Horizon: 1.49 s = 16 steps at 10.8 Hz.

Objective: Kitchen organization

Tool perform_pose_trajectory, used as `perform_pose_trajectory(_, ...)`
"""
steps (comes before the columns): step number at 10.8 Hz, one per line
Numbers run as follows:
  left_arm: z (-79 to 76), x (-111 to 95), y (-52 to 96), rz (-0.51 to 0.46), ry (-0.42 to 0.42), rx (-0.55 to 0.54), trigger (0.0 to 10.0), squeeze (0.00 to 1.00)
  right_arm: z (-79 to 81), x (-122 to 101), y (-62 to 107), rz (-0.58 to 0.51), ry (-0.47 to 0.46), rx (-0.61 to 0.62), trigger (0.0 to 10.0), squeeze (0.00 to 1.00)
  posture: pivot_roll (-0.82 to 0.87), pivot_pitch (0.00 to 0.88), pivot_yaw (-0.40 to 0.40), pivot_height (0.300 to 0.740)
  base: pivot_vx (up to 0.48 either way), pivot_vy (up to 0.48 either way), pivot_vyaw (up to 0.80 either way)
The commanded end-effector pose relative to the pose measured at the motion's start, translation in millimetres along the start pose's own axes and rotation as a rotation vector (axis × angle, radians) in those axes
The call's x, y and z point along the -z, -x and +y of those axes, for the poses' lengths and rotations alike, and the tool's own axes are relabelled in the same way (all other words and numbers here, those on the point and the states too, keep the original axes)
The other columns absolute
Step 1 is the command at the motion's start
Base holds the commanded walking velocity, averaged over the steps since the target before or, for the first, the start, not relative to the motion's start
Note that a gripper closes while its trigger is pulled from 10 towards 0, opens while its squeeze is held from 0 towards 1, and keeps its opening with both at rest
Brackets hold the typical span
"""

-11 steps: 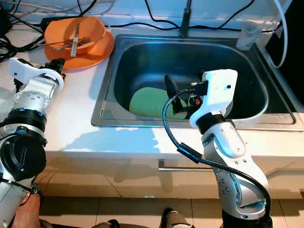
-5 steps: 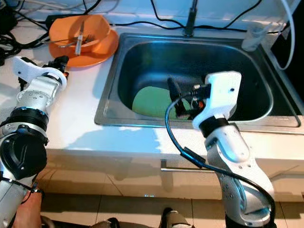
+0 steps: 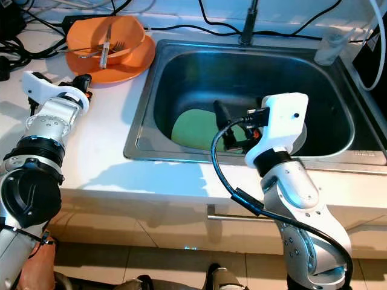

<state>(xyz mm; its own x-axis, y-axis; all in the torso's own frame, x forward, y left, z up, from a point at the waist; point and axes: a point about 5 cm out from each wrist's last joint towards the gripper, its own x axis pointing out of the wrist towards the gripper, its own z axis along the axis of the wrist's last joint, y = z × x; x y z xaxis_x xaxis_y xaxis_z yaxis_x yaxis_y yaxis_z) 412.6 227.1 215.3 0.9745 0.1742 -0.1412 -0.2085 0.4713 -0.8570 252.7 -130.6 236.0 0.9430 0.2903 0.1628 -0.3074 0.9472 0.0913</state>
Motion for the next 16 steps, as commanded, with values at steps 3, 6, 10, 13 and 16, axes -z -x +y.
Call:
perform_pose_trajectory(3,38.7,48.5,6.1,0.189,0.011,-0.138,0.0,0.0,22.5,0.7,8.7,0.029,-0.02,-0.141,10.0,0.0,-0.37,0.236,-0.025,0.74,0.0,0.0,0.0)
perform_pose_trajectory(6,39.1,49.1,6.3,0.189,0.011,-0.132,0.0,0.0,22.8,-0.2,11.0,0.038,-0.019,-0.145,10.0,0.0,-0.37,0.238,-0.023,0.74,0.0,0.0,0.0)
perform_pose_trajectory(10,40.1,40.6,5.5,0.159,0.044,-0.131,0.0,0.0,21.9,0.8,11.9,0.043,-0.015,-0.133,10.0,0.0,-0.37,0.241,-0.02,0.74,0.0,0.0,0.0)
perform_pose_trajectory(13,48.4,36.6,6.7,0.155,0.032,-0.166,0.0,0.0,22.5,2.2,10.7,0.045,-0.013,-0.134,10.0,0.0,-0.36,0.237,-0.021,0.74,0.0,0.0,0.0)
perform_pose_trajectory(16,74.5,34.2,12.3,0.157,0.021,-0.23,0.0,0.0,22.8,3.3,9.5,0.046,-0.012,-0.137,10.0,0.0,-0.34,0.233,-0.022,0.74,0.0,0.0,0.0)
